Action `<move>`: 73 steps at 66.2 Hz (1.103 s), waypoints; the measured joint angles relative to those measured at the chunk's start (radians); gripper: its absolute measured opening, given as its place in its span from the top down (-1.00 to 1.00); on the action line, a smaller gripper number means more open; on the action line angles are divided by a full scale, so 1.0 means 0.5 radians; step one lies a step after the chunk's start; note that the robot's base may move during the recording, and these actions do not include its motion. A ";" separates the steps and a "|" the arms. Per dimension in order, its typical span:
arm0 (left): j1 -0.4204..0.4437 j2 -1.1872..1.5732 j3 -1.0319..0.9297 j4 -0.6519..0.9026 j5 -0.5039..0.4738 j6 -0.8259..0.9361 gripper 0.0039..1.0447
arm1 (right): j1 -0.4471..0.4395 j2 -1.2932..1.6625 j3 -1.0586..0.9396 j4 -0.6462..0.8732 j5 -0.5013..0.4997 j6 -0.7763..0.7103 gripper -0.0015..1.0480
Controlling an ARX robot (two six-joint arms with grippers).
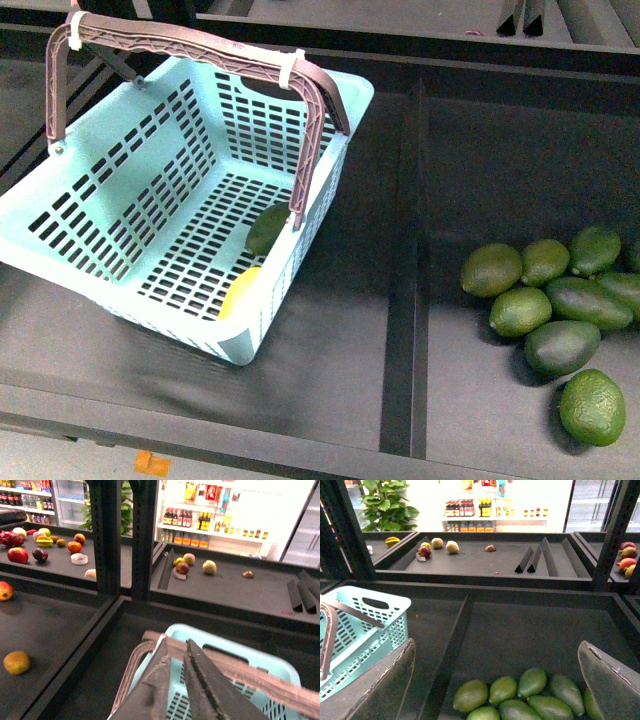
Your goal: Pick mango and avocado into basket
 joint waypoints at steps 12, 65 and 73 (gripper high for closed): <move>0.084 -0.280 -0.284 0.018 0.079 0.017 0.96 | 0.000 0.000 0.000 0.000 -0.001 -0.001 -0.83; 0.232 -1.810 -0.537 -1.237 0.230 0.028 0.96 | 0.000 0.000 0.000 0.000 0.000 0.000 -0.83; 0.231 -1.983 -0.537 -1.402 0.230 0.028 0.96 | 0.000 0.000 0.000 0.000 0.000 0.000 -0.83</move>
